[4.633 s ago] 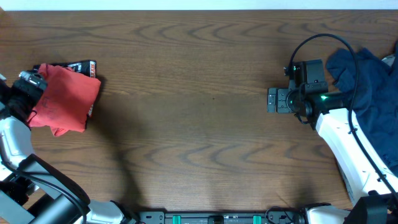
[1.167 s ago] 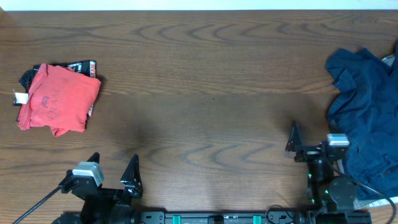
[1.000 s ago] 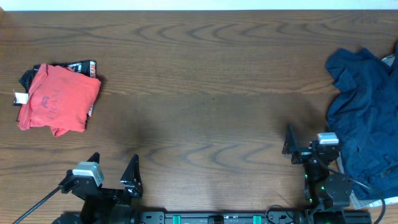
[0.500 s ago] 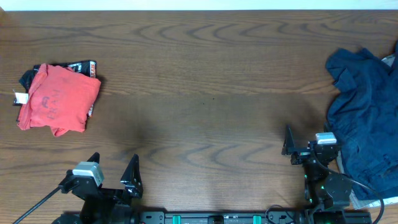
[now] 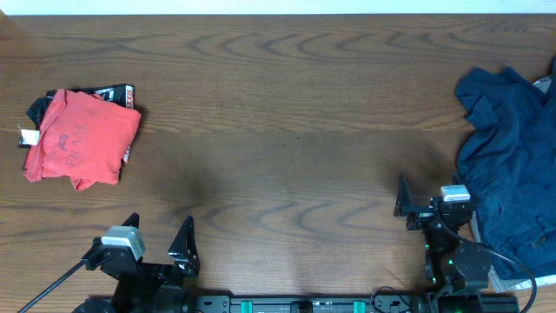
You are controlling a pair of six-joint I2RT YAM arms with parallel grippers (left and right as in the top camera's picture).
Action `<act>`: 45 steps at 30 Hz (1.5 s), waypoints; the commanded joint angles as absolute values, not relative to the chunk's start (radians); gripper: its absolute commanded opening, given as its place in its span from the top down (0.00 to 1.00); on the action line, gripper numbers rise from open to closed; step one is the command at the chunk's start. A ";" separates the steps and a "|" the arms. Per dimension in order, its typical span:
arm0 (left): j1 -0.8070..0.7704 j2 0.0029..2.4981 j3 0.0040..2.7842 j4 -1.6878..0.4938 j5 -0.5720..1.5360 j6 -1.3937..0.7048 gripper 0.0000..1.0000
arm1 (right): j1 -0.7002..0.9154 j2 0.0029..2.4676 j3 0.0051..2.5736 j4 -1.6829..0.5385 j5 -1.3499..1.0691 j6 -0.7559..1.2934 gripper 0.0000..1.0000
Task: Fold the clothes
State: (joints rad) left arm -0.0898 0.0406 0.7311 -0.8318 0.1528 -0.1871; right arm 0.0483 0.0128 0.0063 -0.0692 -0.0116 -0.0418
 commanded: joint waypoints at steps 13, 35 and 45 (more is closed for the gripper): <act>-0.081 0.031 0.713 -0.850 0.115 -0.164 0.02 | 0.039 0.009 0.006 -0.073 -0.027 -0.059 0.01; -0.050 0.001 0.012 -0.082 -0.065 -0.108 0.02 | 0.039 0.009 0.006 -0.073 -0.027 -0.059 0.01; -0.050 0.001 0.004 -0.065 -0.064 -0.109 0.02 | 0.039 0.009 0.006 -0.073 -0.027 -0.059 0.01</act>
